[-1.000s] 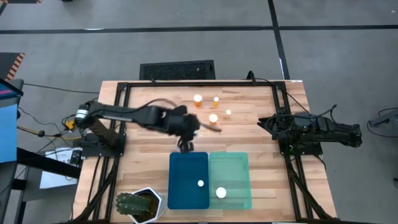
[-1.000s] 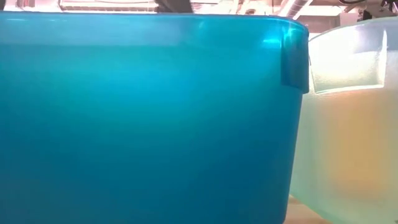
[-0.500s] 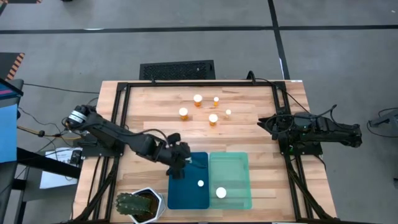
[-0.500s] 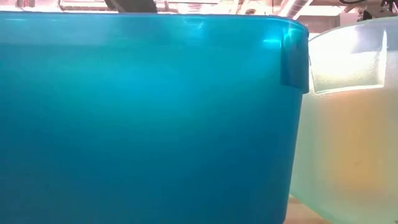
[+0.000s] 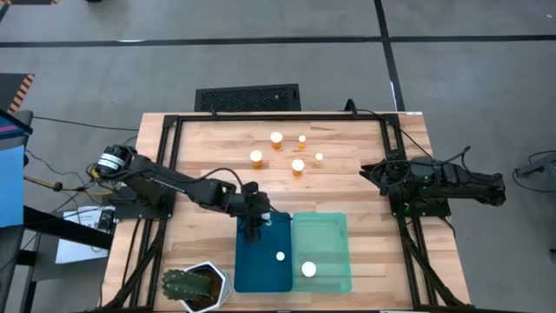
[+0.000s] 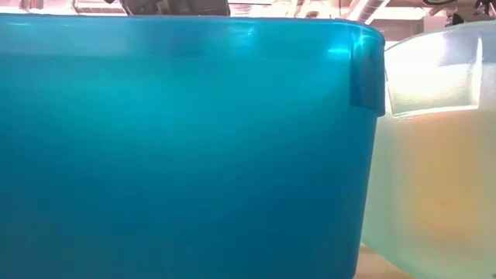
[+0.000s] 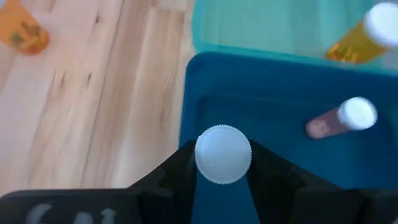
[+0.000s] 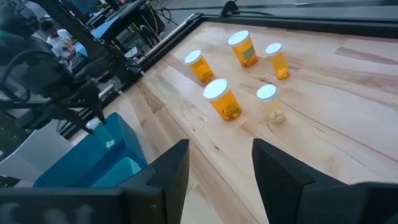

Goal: Pick and place medicine bottles into bin by pill shape (circle, oval)
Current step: Put the small green pill bottle into the blue bin

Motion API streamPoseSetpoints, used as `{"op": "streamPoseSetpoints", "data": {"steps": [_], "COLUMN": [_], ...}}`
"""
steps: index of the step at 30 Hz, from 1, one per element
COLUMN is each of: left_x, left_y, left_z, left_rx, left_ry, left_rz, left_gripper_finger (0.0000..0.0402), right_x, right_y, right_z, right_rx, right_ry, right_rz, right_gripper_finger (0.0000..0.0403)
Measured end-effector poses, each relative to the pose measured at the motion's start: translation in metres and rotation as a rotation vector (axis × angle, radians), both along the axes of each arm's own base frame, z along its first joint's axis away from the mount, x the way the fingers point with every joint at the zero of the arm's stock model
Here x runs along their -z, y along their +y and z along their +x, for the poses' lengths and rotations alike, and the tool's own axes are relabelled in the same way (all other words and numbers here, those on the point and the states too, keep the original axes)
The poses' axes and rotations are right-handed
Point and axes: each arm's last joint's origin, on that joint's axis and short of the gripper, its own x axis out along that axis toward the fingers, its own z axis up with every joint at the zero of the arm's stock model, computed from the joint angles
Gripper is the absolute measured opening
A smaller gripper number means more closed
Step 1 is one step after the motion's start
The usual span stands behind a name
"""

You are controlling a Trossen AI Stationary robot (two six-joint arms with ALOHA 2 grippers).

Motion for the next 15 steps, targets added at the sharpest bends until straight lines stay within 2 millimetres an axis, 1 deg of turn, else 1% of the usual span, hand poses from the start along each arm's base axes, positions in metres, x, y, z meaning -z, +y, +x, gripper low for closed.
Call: {"op": "streamPoseSetpoints", "data": {"steps": [2, 4, 5, 8, 10, 12, 14, 15], "left_x": [0.002, 0.008, 0.01, 0.025, 0.031, 0.033, 0.035, 0.037], "left_y": [-0.004, -0.008, -0.009, -0.013, -0.015, -0.016, -0.019, -0.019], "left_z": [0.004, 0.005, 0.01, 0.015, 0.022, 0.024, 0.03, 0.028], "left_rx": [0.015, 0.033, 0.042, 0.06, 0.07, 0.093, 0.112, 0.117], "left_ry": [-0.025, -0.013, -0.025, 0.036, 0.048, 0.06, 0.051, 0.079], "left_rz": [-0.021, -0.019, -0.019, -0.006, -0.006, -0.002, -0.004, 0.01], "left_gripper_finger": [0.0114, 0.0114, 0.0114, 0.0114, 0.0114, 0.0114, 0.0114, 0.0114], "right_x": [0.0, 0.0, 0.0, 0.0, 0.0, 0.0, 0.0, 0.0], "right_y": [0.0, 0.0, 0.0, 0.0, 0.0, 0.0, 0.0, 0.0], "right_z": [0.0, 0.0, 0.0, 0.0, 0.0, 0.0, 0.0, 0.0], "right_rx": [0.0, 0.0, 0.0, 0.0, 0.0, -0.001, -0.002, -0.002], "right_ry": [-0.001, 0.0, 0.0, -0.002, 0.004, 0.001, 0.001, 0.001], "right_rz": [0.0, 0.0, 0.0, 0.001, 0.001, 0.001, 0.001, 0.001], "right_gripper_finger": [0.0187, 0.0187, 0.0187, 0.0184, 0.0183, 0.0183, 0.0183, 0.0184]}}
